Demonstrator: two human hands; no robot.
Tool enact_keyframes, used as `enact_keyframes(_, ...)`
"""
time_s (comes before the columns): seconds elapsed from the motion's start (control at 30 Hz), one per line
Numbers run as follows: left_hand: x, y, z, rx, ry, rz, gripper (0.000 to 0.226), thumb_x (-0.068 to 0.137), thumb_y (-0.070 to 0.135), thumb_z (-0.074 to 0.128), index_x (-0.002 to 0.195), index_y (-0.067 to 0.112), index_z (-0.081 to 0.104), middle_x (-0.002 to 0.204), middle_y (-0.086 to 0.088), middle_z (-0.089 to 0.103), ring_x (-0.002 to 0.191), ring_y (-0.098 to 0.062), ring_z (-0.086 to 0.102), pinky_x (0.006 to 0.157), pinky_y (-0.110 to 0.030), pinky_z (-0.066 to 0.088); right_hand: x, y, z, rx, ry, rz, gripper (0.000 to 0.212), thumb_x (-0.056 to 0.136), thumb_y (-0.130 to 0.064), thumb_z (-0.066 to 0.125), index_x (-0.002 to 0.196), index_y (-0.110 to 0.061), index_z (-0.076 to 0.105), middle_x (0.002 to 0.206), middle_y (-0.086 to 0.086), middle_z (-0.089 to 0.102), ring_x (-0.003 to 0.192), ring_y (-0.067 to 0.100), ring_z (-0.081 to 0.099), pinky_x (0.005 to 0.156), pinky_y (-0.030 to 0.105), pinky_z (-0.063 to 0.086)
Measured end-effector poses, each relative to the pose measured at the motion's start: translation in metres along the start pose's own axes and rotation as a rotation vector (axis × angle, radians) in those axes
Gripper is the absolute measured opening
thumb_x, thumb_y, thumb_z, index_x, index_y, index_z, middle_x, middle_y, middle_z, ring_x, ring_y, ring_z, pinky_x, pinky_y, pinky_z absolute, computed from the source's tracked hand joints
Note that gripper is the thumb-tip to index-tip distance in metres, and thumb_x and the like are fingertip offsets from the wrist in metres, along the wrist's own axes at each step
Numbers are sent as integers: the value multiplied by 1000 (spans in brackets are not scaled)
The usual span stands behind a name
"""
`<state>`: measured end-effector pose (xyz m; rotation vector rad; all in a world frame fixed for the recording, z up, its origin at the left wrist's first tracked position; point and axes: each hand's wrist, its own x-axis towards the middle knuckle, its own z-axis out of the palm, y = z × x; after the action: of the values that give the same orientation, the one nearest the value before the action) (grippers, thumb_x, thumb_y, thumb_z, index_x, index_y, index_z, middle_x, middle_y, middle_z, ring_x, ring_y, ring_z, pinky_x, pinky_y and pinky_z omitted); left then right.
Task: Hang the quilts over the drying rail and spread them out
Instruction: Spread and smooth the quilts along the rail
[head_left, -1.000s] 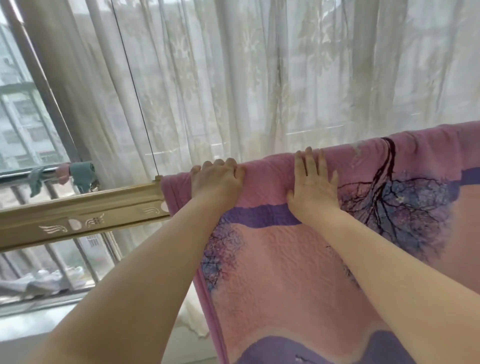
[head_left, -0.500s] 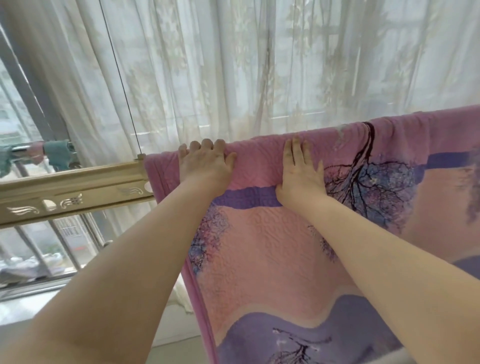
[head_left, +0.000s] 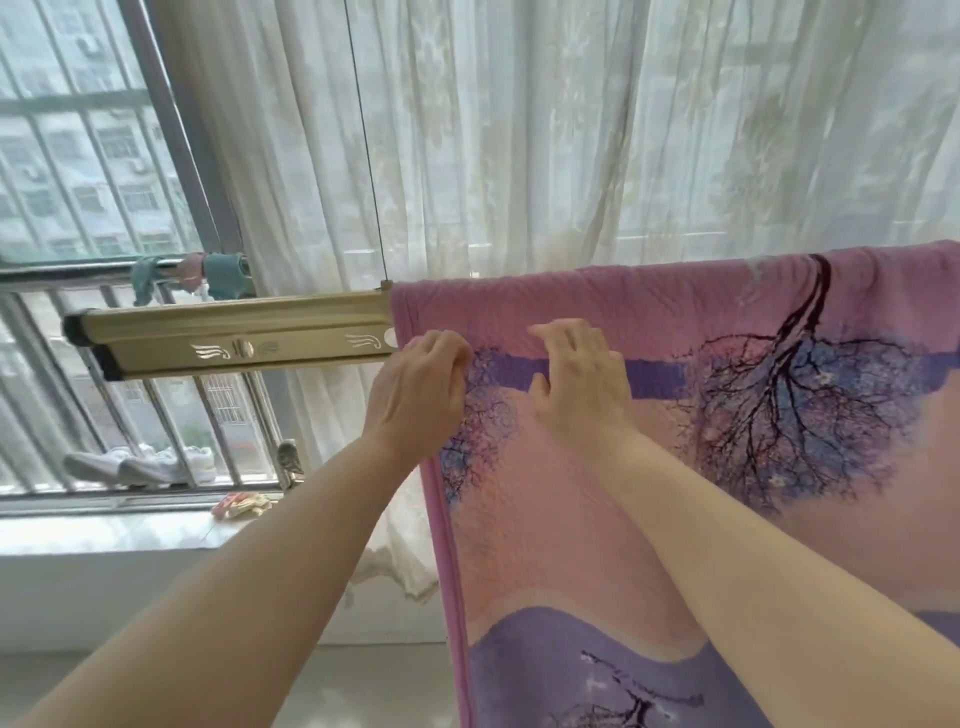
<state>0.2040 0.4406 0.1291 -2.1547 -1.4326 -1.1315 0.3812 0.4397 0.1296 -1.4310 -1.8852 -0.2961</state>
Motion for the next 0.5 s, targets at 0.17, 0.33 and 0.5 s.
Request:
enact_keyframes(0.17,-32,-53,7,-31,-169,-241,19,92,11,47,98,16,64,92,1,67,83,-22,63,67,-33,49,3,-24,21,4,-105,-25,40,89,-14,51,129,-21,53,121,2,57,110,22,54,89,39,41)
enact_keyframes(0.33,-42,-117,26,-28,-459,-383,27,92,11,45,104,21,67,108,2,67,98,-18,61,78,-31,50,12,-44,51,-43,-110,84,36,90,-16,49,125,-23,55,117,0,60,108,21,56,88,37,42)
enact_keyframes(0.5,-26,-167,35,-135,-520,-361,29,91,10,45,104,20,69,111,1,65,96,-18,62,76,-29,51,25,-72,86,-39,-195,261,35,88,-14,49,121,-21,57,120,3,60,109,24,58,93,42,46)
